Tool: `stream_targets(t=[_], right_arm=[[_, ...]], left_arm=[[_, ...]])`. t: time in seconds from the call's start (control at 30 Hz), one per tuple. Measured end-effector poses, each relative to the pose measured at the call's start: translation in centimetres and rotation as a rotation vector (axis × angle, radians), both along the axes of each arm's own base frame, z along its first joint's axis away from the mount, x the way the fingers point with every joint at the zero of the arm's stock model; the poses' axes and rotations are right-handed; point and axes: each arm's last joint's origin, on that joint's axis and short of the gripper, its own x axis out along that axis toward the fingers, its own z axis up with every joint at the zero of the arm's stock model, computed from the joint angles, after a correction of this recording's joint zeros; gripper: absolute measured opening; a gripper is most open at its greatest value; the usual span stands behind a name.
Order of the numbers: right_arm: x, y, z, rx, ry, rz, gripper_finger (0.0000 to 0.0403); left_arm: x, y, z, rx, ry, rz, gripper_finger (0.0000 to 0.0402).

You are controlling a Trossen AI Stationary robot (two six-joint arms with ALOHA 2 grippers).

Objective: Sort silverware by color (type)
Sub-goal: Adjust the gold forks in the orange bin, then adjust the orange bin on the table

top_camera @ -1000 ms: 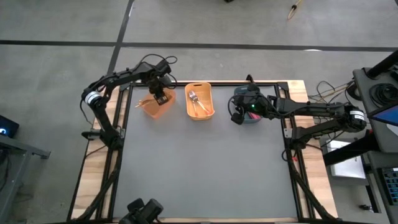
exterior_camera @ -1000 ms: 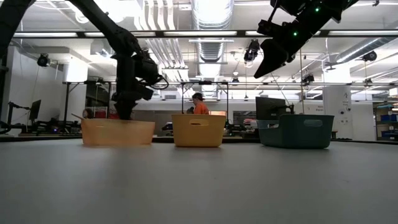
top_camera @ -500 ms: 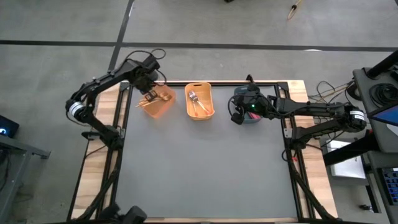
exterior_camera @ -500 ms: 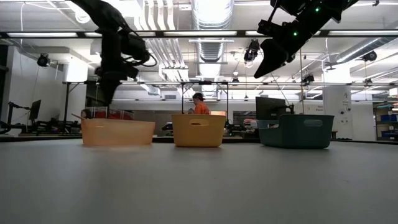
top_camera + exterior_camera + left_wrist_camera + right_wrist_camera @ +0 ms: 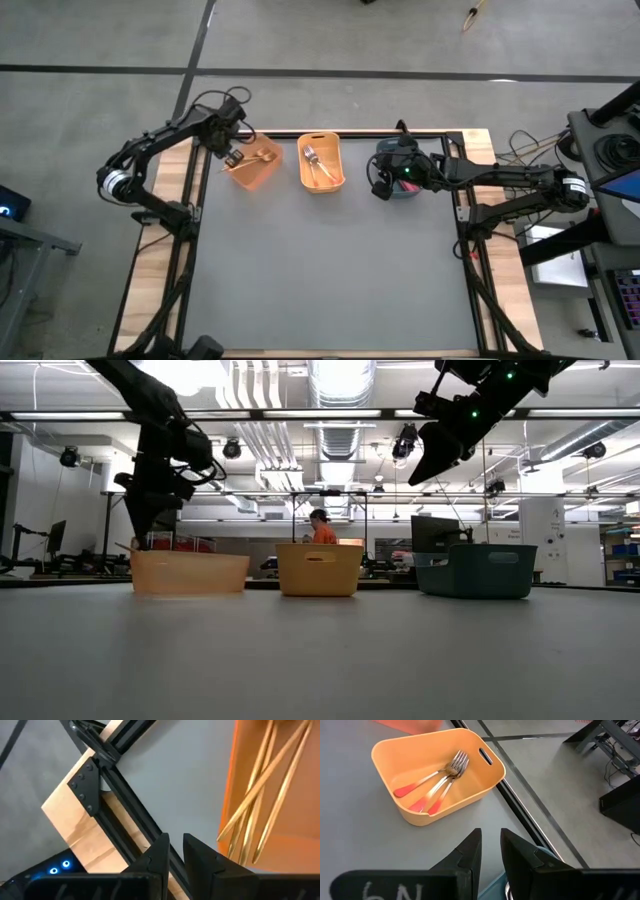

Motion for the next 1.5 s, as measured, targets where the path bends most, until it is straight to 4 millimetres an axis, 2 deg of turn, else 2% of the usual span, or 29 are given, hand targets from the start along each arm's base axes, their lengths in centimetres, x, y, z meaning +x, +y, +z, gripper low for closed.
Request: stream_targets(t=[0.3,0.7,1.23,1.5], right_arm=[[0.0,0.0,0.0,-0.001,0.000,0.000,0.0063],[0.0,0.0,0.0,-0.001,0.002,0.002,0.0063],[0.0,0.0,0.0,-0.005,0.006,0.005,0.0063],[0.0,0.0,0.0,-0.004,0.006,0.005,0.0063]], left_arm=[[0.4,-0.2,-1.2,-0.092,-0.078,0.020,0.0037],[0.9,0.0,-2.8,-0.157,-0.058,0.060,0.0037],[1.8,-1.8,-2.5,-0.252,-0.096,0.072,0.0037],[1.9,-1.8,-1.2,-0.123,0.007,0.061,0.0037]])
